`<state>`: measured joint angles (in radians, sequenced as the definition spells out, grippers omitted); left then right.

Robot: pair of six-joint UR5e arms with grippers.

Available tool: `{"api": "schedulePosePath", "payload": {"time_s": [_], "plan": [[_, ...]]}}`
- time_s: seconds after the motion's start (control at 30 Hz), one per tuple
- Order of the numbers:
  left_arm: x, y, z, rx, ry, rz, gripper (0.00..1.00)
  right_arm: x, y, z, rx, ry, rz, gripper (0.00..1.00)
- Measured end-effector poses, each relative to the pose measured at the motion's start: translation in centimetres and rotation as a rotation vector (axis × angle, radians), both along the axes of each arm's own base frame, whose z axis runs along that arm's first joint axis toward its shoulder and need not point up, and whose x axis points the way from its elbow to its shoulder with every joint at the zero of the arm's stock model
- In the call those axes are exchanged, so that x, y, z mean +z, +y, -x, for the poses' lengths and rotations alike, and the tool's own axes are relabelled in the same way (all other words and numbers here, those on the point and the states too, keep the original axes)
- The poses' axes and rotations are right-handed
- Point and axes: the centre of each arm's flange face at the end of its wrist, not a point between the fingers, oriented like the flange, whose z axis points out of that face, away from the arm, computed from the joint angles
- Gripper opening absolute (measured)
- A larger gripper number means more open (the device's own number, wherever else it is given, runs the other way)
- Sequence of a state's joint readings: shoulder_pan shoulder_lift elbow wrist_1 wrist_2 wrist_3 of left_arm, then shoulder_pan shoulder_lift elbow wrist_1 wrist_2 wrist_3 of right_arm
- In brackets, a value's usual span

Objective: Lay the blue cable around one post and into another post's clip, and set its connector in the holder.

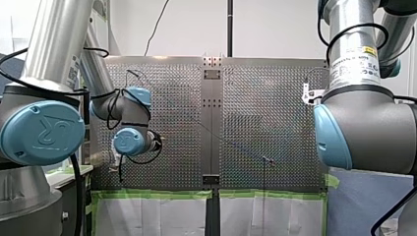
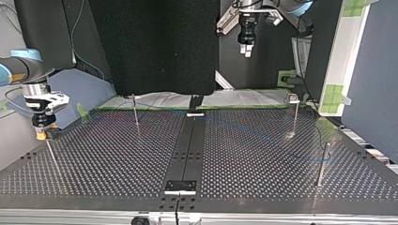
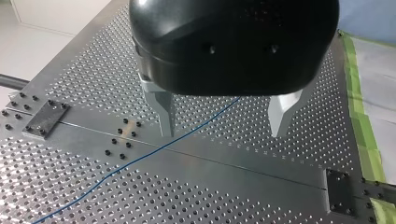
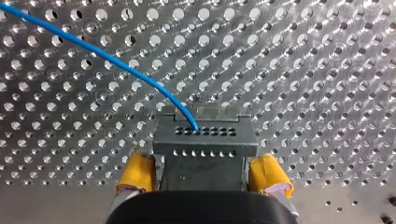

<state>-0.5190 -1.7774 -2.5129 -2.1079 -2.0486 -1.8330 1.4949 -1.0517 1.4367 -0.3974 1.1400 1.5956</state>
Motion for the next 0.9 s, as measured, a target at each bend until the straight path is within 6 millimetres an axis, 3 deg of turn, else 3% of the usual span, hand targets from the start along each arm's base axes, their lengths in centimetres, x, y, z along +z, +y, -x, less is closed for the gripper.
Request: {"api": "schedulePosePath", "payload": {"time_s": [0.9], "plan": [[-0.2, 0.4, 0.0, 0.010, 0.005, -0.009, 1.00, -0.4, -0.1, 1.8, -0.168, -0.001, -0.040, 0.99]]}}
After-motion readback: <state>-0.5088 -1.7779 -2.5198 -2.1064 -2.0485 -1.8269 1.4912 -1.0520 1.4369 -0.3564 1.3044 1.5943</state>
